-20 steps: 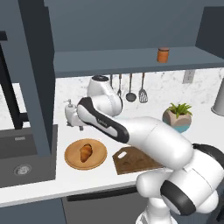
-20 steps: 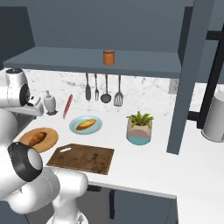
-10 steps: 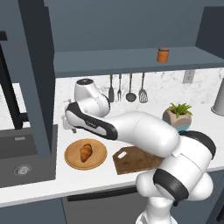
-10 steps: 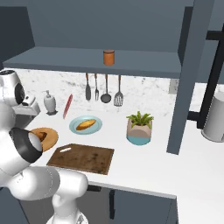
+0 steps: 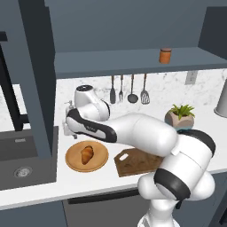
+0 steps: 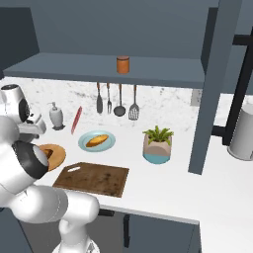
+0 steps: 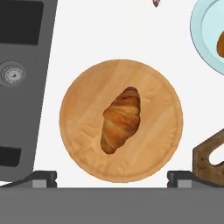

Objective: From the different types of pastries on the counter, select a croissant and place it on the cutting board. Then retrieve a jar of jam from the cabinet and place it alongside the croissant on the cutting board.

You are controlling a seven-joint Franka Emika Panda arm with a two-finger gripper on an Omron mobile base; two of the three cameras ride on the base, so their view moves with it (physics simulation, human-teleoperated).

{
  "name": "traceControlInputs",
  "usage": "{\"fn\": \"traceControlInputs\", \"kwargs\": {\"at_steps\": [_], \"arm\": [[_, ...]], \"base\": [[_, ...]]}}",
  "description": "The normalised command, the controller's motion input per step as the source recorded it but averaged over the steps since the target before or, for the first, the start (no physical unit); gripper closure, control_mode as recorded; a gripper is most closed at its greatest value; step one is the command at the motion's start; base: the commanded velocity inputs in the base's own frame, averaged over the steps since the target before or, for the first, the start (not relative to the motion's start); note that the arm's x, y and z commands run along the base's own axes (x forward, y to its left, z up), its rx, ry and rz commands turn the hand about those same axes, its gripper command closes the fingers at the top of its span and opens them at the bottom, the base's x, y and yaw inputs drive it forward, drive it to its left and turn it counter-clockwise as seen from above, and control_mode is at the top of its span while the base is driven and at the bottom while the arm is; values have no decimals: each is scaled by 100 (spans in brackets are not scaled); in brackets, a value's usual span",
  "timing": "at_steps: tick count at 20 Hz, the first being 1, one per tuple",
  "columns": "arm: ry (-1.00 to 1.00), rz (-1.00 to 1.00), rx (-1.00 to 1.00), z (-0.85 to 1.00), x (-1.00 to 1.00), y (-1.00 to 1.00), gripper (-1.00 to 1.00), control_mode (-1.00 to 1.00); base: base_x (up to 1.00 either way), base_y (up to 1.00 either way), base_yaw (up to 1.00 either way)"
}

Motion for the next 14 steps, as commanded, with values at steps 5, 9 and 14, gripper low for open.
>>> {"fn": "traceControlInputs", "kwargs": {"at_steps": [5,9,14], "arm": [[0,0,0,-46,0,-4,-100,-100],[0,0,1,-37,1,-8,-100,-100],[0,0,5,-25,13,-11,-100,-100]], "base": [[0,0,0],[0,0,0],[0,0,0]]}}
